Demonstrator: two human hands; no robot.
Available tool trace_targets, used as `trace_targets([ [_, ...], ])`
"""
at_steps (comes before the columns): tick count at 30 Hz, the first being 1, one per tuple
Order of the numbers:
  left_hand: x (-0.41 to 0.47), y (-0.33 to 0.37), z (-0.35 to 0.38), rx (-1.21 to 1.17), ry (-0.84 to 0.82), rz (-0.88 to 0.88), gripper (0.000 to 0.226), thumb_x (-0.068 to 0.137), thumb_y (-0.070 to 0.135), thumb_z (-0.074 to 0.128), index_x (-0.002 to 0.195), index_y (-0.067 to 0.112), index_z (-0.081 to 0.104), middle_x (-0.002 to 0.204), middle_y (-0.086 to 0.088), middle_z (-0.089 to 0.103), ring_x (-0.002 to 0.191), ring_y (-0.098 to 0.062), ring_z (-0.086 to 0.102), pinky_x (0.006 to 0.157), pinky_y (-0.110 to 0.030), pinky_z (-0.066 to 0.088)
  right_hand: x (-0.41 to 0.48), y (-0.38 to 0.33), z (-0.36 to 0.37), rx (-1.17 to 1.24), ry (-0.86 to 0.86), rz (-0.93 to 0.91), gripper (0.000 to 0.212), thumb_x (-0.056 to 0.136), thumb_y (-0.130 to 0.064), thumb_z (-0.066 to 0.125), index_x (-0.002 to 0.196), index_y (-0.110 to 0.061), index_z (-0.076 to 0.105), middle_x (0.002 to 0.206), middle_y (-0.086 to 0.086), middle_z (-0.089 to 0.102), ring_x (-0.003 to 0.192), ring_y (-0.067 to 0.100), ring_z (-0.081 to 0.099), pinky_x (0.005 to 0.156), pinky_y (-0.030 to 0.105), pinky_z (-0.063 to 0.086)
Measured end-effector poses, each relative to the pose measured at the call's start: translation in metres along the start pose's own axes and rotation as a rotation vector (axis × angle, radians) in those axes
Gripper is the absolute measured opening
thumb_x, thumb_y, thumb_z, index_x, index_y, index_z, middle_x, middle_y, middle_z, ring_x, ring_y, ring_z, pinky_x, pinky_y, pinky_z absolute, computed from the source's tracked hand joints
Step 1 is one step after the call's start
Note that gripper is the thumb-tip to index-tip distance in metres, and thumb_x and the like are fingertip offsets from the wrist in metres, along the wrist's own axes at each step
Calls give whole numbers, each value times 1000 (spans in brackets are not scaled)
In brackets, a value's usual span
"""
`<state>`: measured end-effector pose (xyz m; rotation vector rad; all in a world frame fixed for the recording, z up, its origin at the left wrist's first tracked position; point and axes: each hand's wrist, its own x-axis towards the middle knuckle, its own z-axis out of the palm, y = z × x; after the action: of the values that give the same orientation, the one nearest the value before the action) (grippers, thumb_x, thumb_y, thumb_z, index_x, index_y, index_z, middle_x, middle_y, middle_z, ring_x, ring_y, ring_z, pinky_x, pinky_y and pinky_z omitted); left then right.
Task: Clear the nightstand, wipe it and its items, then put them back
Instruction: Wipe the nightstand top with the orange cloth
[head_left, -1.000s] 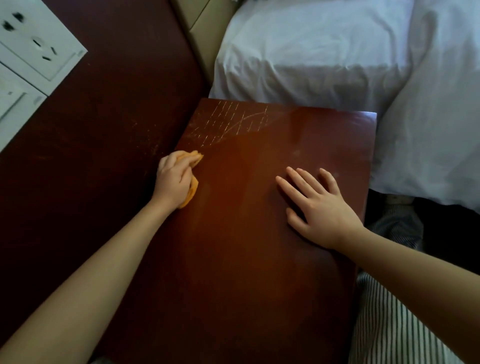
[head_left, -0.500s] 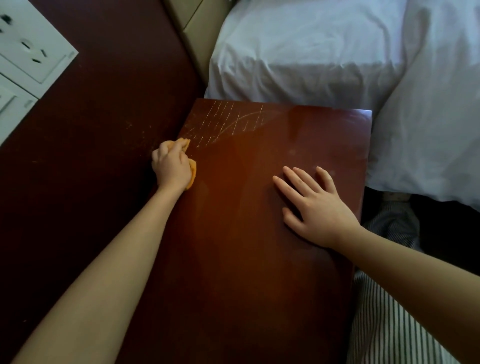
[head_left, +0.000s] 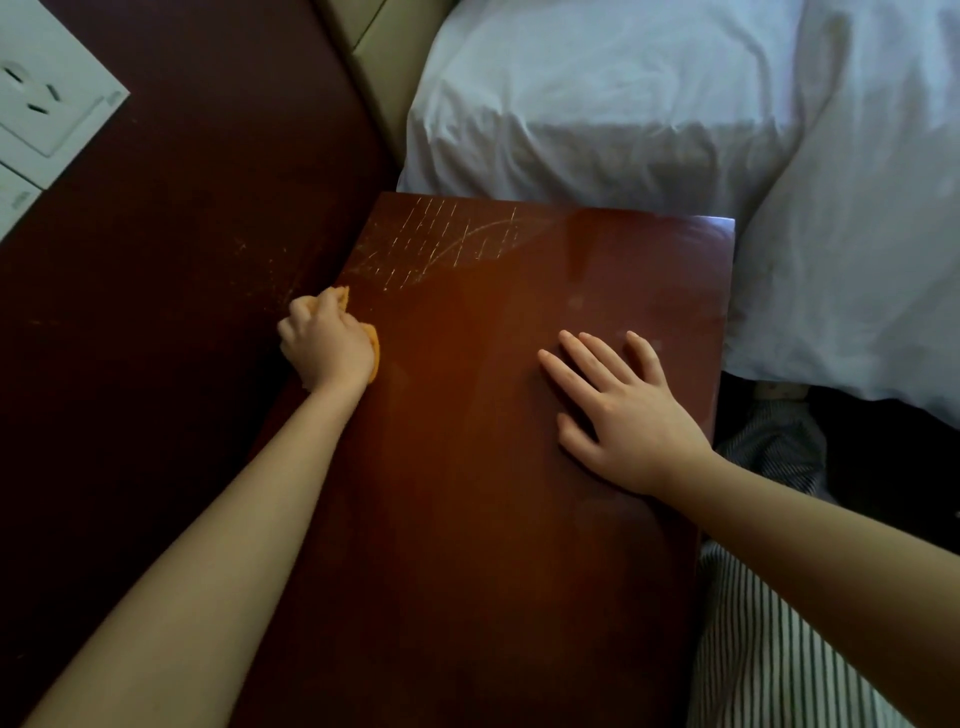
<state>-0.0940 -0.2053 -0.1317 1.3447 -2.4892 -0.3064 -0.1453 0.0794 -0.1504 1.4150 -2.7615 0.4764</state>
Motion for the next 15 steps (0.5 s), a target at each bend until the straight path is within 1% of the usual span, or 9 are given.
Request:
trace_targets([
  [1,0,7,3,-2,4,-9,35,97,16,37,129,21,52,138,-9,39,126,-30,34,106,-43,30,0,0,0,2,-2,2,59,87,-41,34,141,-17,43,143,13,44,132,30,42,109,49,10],
  [3,-5,18,8,-15,-16,71,35,97,15,38,128,22,53,137,-9,41,126,-29,34,105,-42,30,0,0,-1,10,-12,8,60,87,-41,34,141,-18,42,144,13,43,133,29,41,110,50,10],
  [7,-30,11,5,-78,-113,409,37,96,14,37,127,22,56,132,-9,47,121,-28,38,99,-37,33,0,-1,-1,15,-29,14,59,88,-42,32,141,-18,42,144,12,44,134,29,39,112,52,15],
  [9,-37,-6,-2,-112,-192,551,39,93,18,36,125,25,58,130,-6,49,120,-25,39,97,-31,30,0,-1,-1,9,-17,13,58,87,-41,33,137,-17,48,141,12,48,132,30,42,111,52,21],
  [10,-38,-15,-6,-124,-226,593,39,92,18,37,124,25,58,129,-4,50,120,-24,40,96,-29,28,0,-1,-1,5,-10,12,57,87,-41,34,136,-16,50,140,12,49,131,30,44,110,53,24],
  [12,-37,-30,-12,-124,-236,594,37,93,14,39,123,24,59,129,-6,49,119,-24,40,95,-29,28,0,-2,-1,1,-3,9,56,86,-40,34,134,-16,53,139,12,50,130,30,45,108,54,27],
  [13,-34,-33,-15,-117,-206,559,37,94,13,40,124,22,59,129,-8,49,118,-26,40,96,-30,29,0,-2,-2,3,-5,10,56,86,-40,34,133,-16,53,139,12,50,130,30,45,108,54,27],
  [15,-27,-31,-15,-89,-127,424,36,96,11,39,125,19,57,129,-11,48,118,-30,40,97,-34,31,0,-2,-1,8,-10,14,57,86,-41,34,134,-16,52,139,12,49,130,30,44,109,53,26],
])
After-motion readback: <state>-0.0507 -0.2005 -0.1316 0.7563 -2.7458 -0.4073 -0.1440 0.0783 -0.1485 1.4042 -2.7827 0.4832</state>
